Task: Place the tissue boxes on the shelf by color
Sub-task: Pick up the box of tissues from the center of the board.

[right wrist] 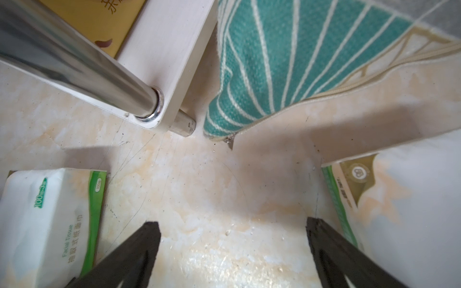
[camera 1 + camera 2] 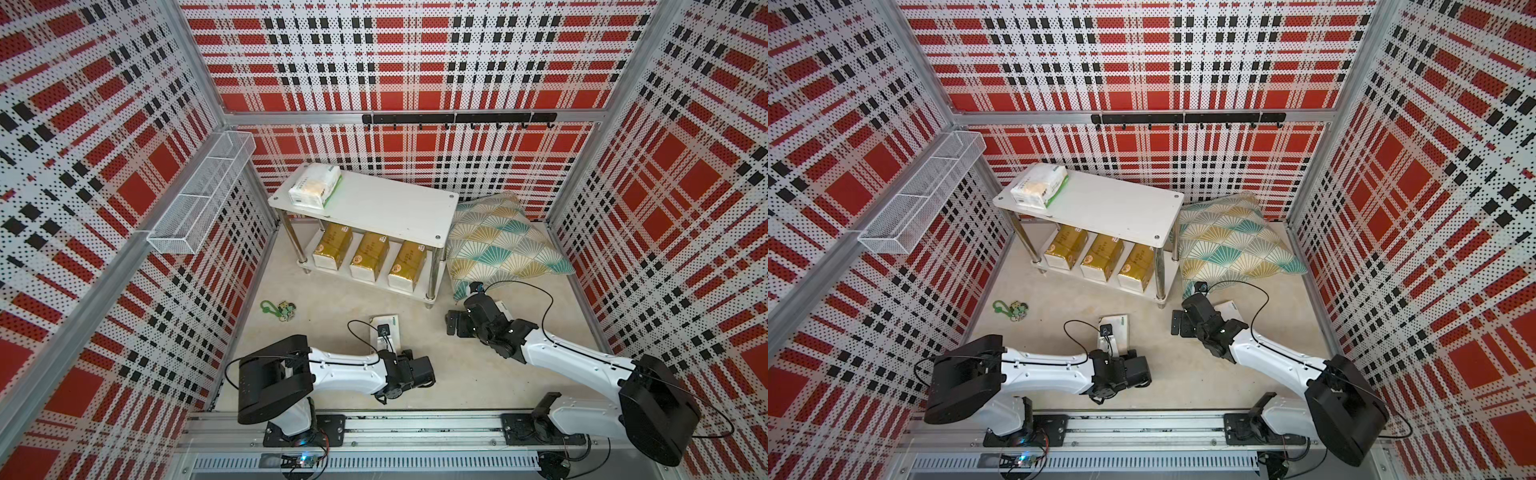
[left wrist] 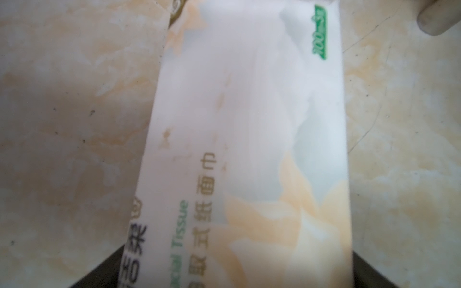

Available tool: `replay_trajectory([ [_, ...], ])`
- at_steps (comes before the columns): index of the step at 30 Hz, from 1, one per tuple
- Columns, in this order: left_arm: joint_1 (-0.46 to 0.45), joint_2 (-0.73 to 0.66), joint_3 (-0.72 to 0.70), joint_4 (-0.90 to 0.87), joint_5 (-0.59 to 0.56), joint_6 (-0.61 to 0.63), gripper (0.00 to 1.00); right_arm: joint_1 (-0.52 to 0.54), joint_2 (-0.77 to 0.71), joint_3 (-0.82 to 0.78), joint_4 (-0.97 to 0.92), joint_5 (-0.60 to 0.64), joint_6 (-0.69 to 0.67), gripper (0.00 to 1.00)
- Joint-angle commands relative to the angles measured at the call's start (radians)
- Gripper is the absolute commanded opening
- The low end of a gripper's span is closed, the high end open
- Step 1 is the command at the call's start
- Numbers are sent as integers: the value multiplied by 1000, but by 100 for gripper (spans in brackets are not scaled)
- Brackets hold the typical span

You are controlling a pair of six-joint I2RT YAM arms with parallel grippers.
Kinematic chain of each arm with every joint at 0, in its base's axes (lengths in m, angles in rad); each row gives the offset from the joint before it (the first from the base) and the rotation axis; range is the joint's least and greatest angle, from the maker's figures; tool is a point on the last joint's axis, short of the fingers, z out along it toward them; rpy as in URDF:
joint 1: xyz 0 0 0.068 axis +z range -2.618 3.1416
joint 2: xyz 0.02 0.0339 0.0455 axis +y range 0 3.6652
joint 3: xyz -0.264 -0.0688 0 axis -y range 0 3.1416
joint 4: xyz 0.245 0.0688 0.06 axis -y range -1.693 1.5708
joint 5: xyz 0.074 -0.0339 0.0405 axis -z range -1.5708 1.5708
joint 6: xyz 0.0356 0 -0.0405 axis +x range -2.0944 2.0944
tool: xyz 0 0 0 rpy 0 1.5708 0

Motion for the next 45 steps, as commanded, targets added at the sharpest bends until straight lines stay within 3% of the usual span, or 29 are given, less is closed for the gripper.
replay_trajectory([
  [1,6,-3,-1,20,-49,47,92,-6,12,14,20,-2,-4,100],
  [14,-68,-121,35,-110,-53,72,82,-6,6,18,-4,2,-9,100],
  [26,-82,-416,77,-210,-7,123,76,-4,-16,38,-33,-1,-8,100],
  [34,-71,-481,304,-390,-23,277,76,-2,-11,58,-52,13,-20,100],
  [45,-54,-427,614,-640,-91,385,76,-3,5,68,-51,13,-30,100],
])
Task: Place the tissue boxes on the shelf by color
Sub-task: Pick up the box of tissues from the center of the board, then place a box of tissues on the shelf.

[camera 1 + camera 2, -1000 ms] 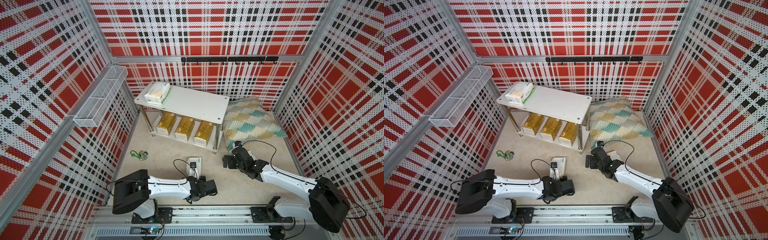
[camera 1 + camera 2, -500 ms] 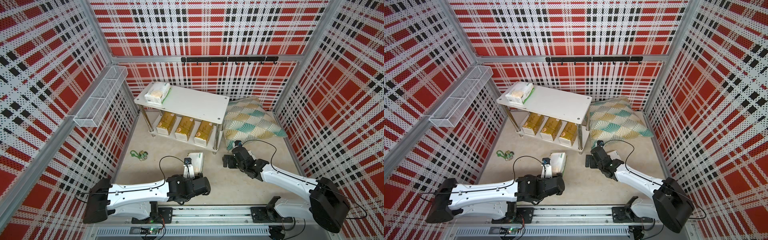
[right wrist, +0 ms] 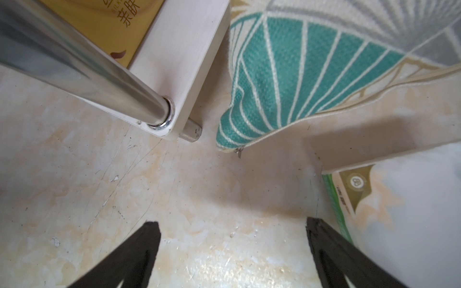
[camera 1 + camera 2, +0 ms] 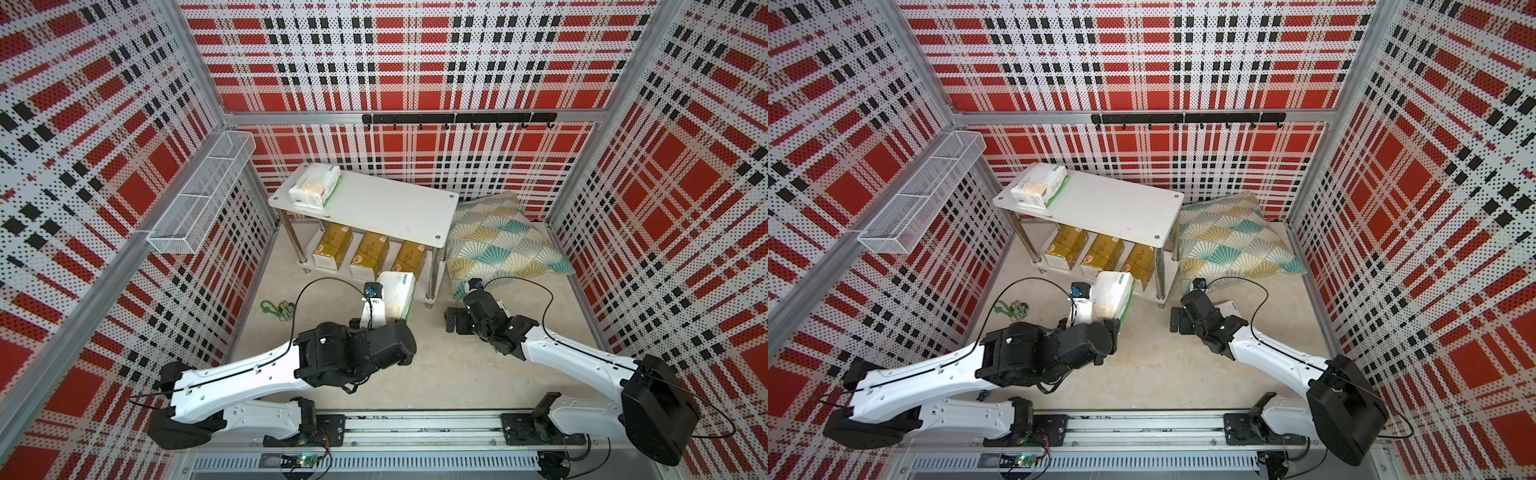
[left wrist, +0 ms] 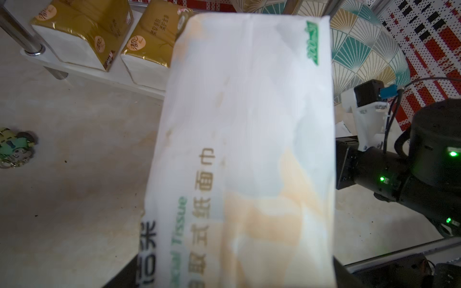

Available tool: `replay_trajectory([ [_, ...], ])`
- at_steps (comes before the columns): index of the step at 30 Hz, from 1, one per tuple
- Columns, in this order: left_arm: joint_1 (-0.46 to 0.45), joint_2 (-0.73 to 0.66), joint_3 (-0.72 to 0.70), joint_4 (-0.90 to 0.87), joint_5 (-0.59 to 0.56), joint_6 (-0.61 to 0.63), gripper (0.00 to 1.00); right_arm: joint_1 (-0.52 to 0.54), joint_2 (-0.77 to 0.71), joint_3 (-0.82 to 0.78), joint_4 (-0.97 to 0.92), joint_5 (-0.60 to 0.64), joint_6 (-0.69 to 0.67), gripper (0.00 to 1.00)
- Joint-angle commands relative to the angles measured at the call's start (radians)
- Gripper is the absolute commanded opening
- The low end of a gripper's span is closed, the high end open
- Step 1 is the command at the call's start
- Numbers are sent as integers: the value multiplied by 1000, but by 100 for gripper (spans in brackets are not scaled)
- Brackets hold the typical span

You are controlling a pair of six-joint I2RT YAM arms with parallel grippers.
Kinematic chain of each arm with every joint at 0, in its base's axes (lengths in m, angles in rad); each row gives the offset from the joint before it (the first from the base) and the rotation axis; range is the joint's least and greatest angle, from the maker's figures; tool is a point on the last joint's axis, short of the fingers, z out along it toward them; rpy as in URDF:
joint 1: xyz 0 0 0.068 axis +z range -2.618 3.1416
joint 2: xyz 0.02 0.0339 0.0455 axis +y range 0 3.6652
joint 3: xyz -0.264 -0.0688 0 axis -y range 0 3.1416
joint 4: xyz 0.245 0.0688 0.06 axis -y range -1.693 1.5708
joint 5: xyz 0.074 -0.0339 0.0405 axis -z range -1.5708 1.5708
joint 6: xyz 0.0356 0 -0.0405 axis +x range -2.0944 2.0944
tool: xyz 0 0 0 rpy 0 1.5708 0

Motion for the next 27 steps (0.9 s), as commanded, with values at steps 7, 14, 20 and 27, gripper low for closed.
replay_trajectory([
  [7,26,-20,189,-167,-84,90,75,-3,15,30,-2,6,-17,100],
  [14,125,10,302,-157,-104,234,75,-2,28,33,8,-4,-16,100],
  [20,334,26,343,-6,-33,489,76,-3,29,36,9,-9,-19,100],
  [27,592,89,429,130,164,756,76,-2,28,40,5,-12,-20,100],
])
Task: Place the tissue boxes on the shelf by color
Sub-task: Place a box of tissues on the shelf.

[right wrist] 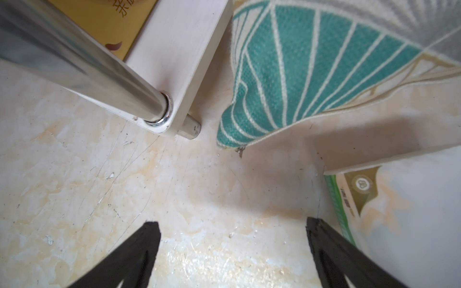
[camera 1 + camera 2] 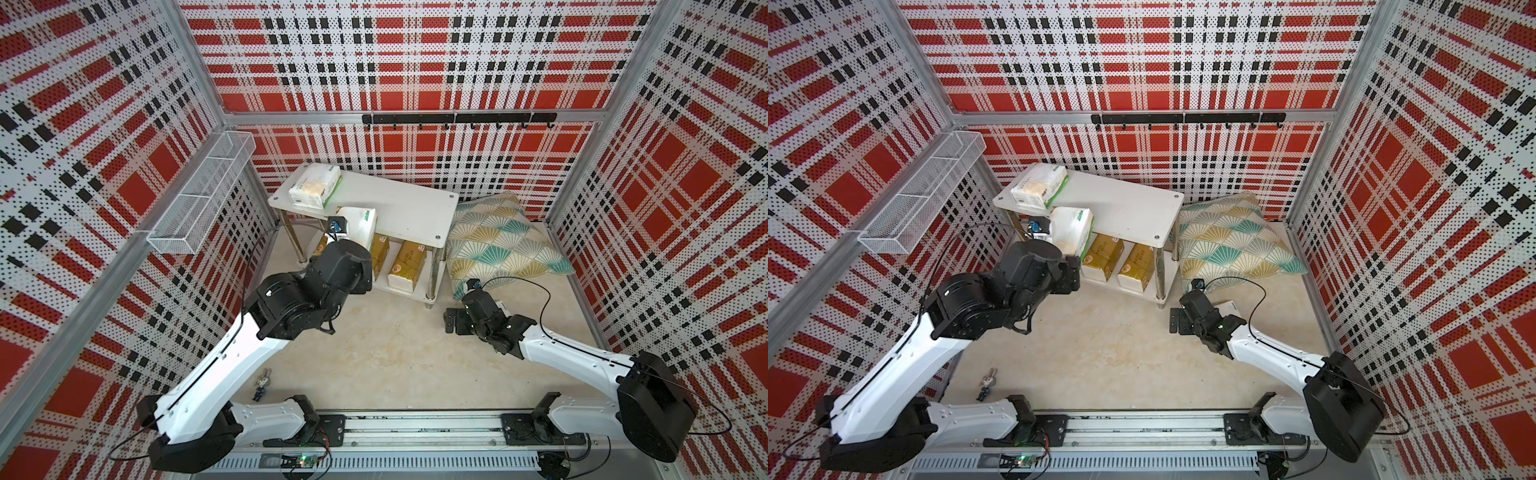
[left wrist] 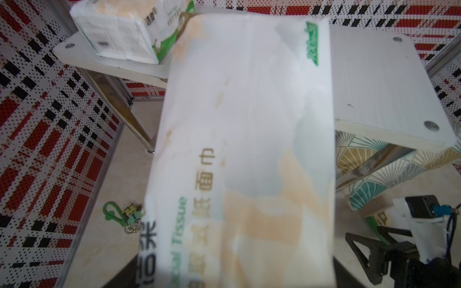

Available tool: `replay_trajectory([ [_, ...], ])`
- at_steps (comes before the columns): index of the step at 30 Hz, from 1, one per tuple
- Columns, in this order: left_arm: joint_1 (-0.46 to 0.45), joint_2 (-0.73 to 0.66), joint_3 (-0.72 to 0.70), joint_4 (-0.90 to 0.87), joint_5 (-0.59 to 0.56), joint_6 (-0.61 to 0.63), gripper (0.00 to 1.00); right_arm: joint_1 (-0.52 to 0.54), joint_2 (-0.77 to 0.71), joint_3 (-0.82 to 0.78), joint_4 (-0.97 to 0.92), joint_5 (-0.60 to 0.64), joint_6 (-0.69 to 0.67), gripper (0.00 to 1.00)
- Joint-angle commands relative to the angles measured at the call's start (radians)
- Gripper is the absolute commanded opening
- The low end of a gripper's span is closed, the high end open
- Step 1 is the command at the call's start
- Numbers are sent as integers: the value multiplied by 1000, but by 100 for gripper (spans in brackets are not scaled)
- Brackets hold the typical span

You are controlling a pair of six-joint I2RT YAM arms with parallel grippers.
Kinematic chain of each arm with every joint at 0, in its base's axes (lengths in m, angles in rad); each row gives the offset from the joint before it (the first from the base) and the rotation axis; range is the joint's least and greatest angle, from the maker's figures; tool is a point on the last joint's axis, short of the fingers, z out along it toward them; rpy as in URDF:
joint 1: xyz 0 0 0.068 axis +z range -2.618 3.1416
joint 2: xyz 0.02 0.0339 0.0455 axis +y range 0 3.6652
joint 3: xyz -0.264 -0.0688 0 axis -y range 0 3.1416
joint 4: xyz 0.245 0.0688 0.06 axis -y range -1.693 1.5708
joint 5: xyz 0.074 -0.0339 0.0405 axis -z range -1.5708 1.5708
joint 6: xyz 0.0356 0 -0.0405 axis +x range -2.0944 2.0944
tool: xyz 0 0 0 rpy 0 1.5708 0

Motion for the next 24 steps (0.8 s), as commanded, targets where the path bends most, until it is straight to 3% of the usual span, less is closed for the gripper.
replay_trajectory([
  [1,82,33,56,120,100,183,76,-2,6,34,5,-3,-9,100],
  [8,206,135,107,231,222,295,76,11,28,41,13,-3,-6,100],
  [24,353,341,234,311,339,383,75,37,52,45,19,-3,11,100],
])
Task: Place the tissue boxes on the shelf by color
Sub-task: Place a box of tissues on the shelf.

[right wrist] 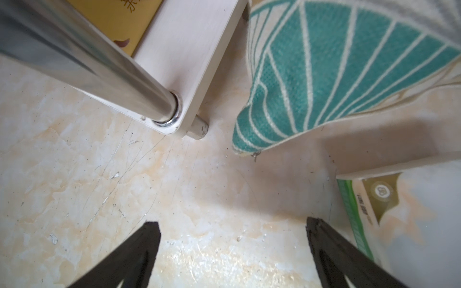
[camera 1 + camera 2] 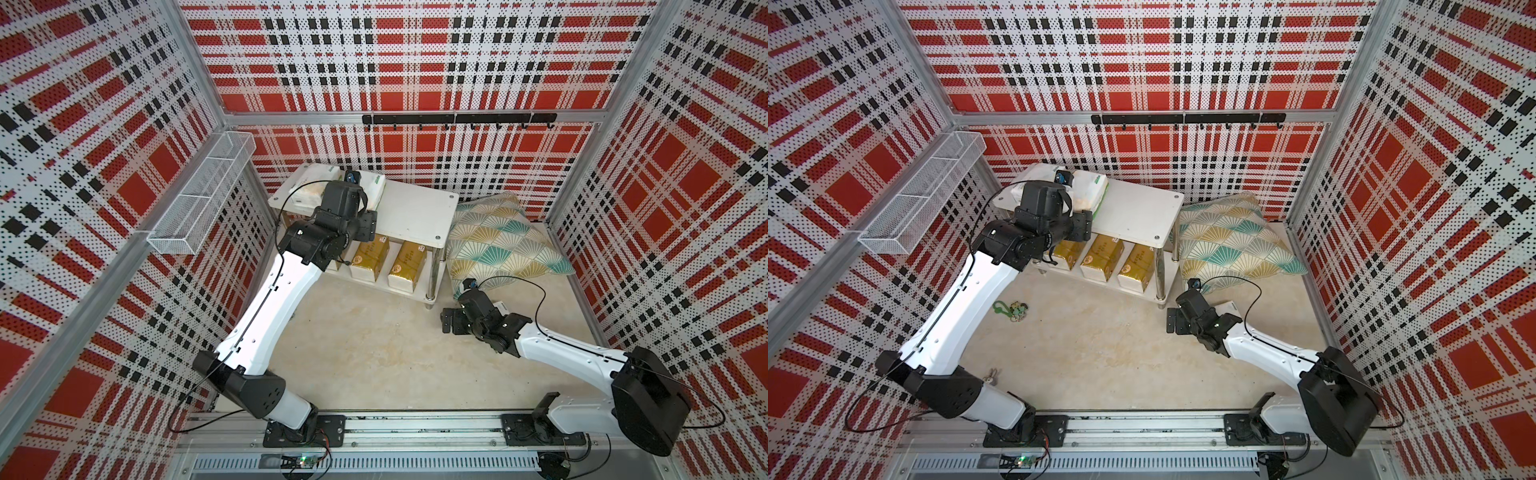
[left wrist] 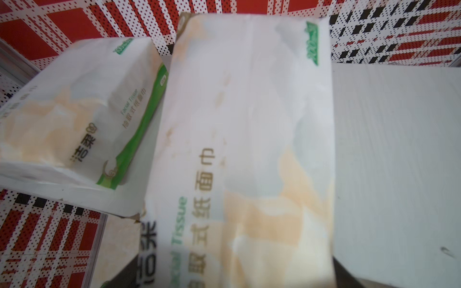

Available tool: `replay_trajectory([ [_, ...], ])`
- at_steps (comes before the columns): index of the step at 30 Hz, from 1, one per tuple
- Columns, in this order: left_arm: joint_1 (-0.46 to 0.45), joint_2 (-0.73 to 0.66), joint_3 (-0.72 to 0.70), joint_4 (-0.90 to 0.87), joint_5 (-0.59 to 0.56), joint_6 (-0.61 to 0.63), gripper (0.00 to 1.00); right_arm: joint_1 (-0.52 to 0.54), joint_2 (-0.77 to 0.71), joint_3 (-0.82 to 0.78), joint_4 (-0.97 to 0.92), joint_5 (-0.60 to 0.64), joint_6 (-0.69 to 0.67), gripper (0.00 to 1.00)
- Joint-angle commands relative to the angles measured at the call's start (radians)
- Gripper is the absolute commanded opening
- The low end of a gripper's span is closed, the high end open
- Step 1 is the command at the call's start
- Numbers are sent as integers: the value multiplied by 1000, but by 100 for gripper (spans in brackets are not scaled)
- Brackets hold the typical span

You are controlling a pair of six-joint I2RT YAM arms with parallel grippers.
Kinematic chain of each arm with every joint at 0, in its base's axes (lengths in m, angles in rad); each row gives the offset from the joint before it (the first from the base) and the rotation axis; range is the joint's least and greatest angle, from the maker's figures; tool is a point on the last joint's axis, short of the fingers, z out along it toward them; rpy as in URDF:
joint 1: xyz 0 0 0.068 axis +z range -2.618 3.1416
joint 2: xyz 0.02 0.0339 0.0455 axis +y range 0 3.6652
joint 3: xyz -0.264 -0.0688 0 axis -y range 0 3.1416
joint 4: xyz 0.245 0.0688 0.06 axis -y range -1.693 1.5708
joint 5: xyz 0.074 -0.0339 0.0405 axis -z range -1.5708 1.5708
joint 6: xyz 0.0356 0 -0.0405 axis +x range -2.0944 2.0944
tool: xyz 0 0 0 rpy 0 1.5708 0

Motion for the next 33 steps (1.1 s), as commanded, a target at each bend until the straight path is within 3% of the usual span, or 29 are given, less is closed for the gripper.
replay_trajectory([
  [1,19,17,44,66,40,33,75,10,14,23,13,0,9,100],
  [11,37,92,109,36,53,25,77,21,35,30,17,1,15,100],
  [33,49,79,104,19,-14,36,99,42,56,32,27,7,27,100],
])
